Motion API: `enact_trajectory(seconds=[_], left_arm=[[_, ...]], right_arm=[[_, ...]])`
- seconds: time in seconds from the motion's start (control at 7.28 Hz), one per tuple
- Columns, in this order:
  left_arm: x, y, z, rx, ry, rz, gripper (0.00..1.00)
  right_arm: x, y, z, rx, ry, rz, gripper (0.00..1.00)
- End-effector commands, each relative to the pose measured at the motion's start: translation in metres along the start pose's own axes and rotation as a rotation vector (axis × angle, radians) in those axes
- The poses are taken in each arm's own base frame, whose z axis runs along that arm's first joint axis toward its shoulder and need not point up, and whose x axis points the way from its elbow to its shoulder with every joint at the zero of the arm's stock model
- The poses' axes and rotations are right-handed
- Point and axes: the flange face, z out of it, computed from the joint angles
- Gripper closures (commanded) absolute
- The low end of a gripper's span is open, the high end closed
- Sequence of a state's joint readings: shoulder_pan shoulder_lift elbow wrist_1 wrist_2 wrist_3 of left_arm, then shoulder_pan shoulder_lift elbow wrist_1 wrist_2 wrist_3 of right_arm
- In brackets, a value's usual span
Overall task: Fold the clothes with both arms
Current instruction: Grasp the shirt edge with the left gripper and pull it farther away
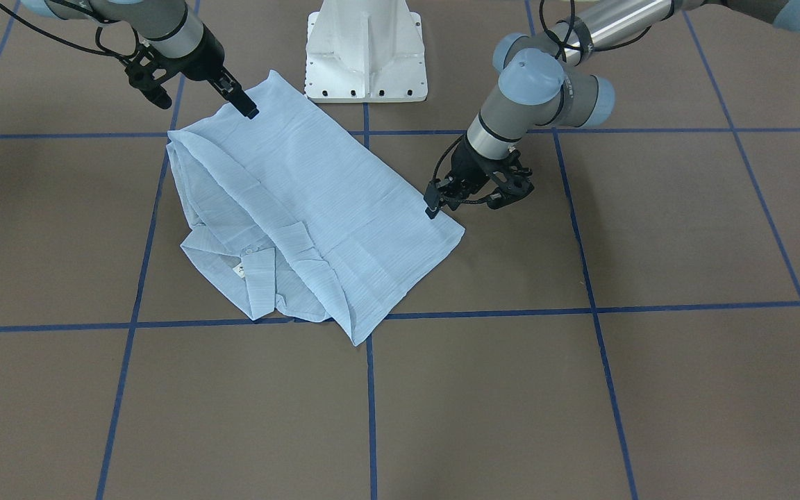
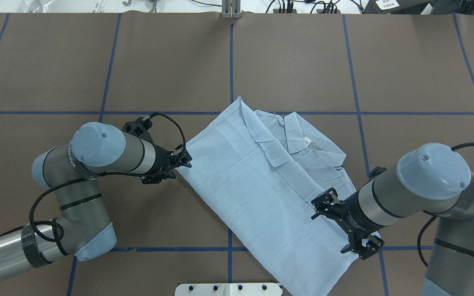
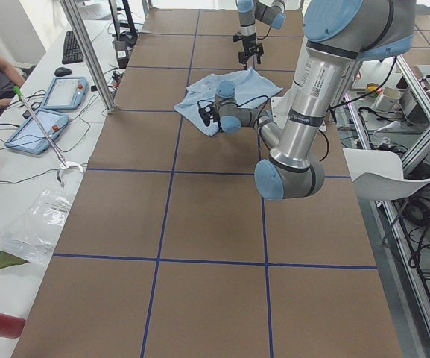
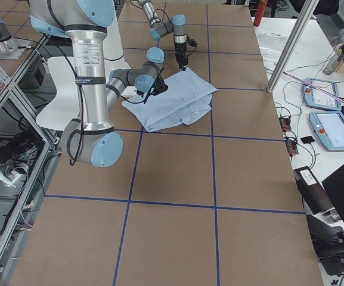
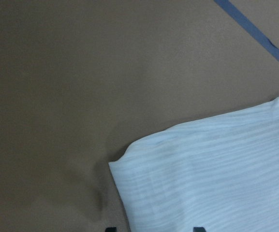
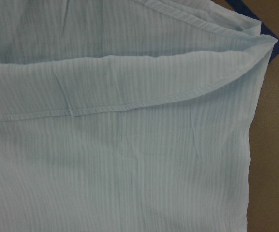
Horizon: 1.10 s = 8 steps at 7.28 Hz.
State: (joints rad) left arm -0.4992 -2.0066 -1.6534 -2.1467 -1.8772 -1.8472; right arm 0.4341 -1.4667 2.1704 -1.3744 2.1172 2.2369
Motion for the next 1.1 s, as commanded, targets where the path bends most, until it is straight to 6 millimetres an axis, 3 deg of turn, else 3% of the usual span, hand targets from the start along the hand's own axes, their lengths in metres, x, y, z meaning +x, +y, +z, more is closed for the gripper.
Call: enact_trajectory(seconds=[0.0, 0.41, 0.55, 0.69, 0.82, 0.96], left_arm=[[-0.003, -0.003, 0.006, 0.004, -0.013, 0.004, 0.42], [-0.002, -0.005, 0.01, 0.022, -0.013, -0.002, 0.67], [-0.001, -0.005, 0.009, 0.024, -0.011, -0.004, 0.87], [0.002, -0.005, 0.007, 0.025, -0.004, 0.001, 1.0], [0.003, -0.009, 0.004, 0.033, 0.0, 0.012, 1.0], [0.008, -0.031, -0.005, 0.073, 0.015, 0.101, 1.0]], right_arm=[[-0.003, -0.002, -0.001, 0.003, -0.006, 0.004, 0.0], [-0.002, -0.004, 0.0, 0.006, -0.003, 0.007, 0.0], [-0.003, -0.007, 0.006, 0.013, 0.006, 0.014, 0.0], [-0.004, -0.007, 0.006, 0.013, 0.004, 0.014, 0.0], [-0.004, -0.007, 0.005, 0.013, 0.003, 0.015, 0.0], [-0.004, -0.006, 0.005, 0.011, 0.0, 0.01, 0.0]])
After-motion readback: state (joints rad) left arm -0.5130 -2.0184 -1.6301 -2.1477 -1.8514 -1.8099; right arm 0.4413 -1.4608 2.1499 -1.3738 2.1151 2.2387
